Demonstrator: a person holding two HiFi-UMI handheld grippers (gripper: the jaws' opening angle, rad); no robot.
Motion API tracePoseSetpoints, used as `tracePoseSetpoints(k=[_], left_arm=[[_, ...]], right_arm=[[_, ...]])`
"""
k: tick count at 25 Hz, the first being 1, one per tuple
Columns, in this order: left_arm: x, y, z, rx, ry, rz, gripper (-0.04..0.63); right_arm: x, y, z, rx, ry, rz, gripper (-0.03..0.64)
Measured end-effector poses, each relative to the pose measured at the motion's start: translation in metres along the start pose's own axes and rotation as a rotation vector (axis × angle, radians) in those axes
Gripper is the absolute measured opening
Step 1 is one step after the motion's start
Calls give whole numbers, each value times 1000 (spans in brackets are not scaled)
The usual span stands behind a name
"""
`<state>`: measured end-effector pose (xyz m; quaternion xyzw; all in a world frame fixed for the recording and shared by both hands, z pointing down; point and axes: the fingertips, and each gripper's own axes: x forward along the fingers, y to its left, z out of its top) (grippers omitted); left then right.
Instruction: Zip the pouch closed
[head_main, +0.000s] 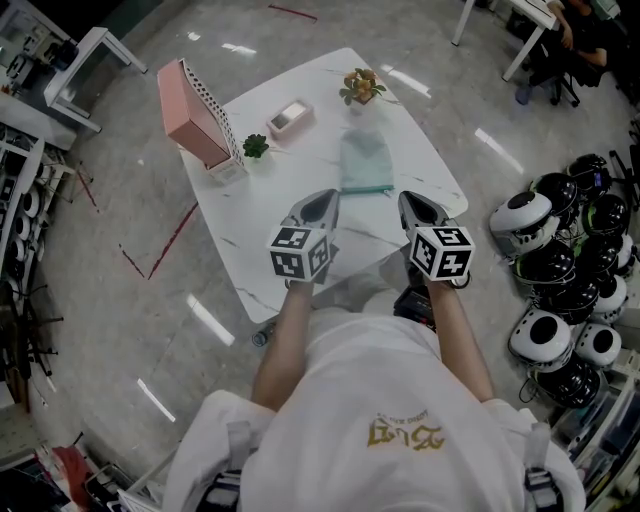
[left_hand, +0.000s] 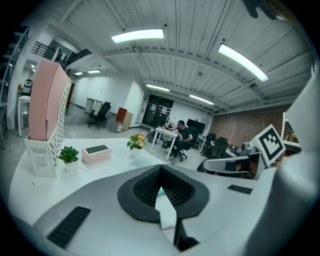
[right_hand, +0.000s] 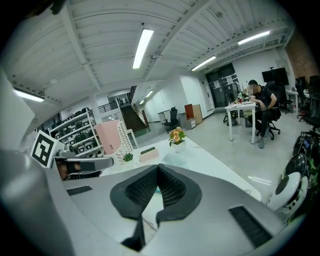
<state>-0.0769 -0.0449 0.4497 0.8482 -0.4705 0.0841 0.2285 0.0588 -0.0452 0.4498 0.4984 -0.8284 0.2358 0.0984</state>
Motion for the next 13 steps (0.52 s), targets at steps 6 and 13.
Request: tracePoseSetpoints(k=[6, 13], left_arm=[[0, -1, -2, 3, -4, 4, 17], [0, 1, -4, 4, 1, 5, 17]], right_arm=[[-2, -1, -2, -2, 0, 0, 12], [-2, -2, -3, 2, 0, -5, 12]])
